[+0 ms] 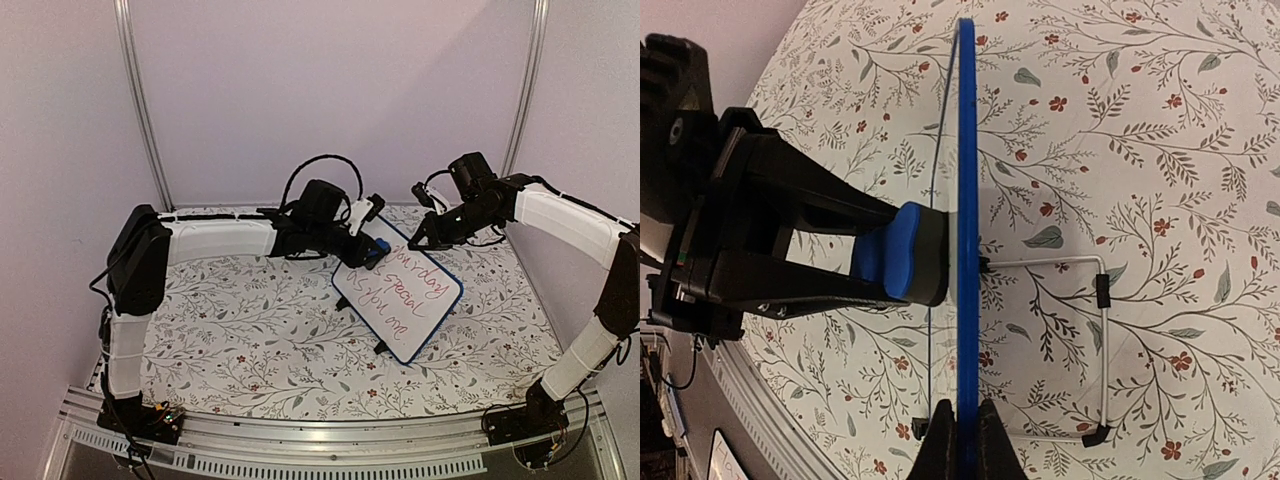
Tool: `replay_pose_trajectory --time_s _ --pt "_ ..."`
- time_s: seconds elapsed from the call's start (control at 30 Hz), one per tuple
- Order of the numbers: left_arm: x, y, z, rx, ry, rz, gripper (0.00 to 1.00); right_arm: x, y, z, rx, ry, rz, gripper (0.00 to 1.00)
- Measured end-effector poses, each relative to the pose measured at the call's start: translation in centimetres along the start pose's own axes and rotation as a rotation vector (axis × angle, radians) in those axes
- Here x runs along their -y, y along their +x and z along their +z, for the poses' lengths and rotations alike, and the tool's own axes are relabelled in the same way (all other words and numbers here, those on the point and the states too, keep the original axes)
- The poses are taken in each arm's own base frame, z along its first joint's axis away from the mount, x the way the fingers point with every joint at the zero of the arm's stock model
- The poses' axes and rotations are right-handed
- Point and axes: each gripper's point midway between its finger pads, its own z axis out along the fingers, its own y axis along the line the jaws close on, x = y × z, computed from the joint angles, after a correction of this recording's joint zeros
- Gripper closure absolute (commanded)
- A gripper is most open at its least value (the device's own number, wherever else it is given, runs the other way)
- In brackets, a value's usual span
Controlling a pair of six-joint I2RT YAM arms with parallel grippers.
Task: Erase the whiteboard
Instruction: Erase the whiteboard from the whiteboard stand.
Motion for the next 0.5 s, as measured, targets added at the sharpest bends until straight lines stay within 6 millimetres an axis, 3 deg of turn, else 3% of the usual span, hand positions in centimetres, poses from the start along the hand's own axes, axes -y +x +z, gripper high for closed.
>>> replay_pose_trajectory --time_s 0.27,0.5 --pt "0.8 -2.5 -0.1 0.048 0.024 0.029 1.00 -0.3 0.0 0.0 -0.001 -0.014 -0.002 1.00" --pt "0.9 -2.5 0.0 0.049 0.028 0.032 1.00 -0.3 0.0 0.0 -0.001 -0.014 -0.002 1.00"
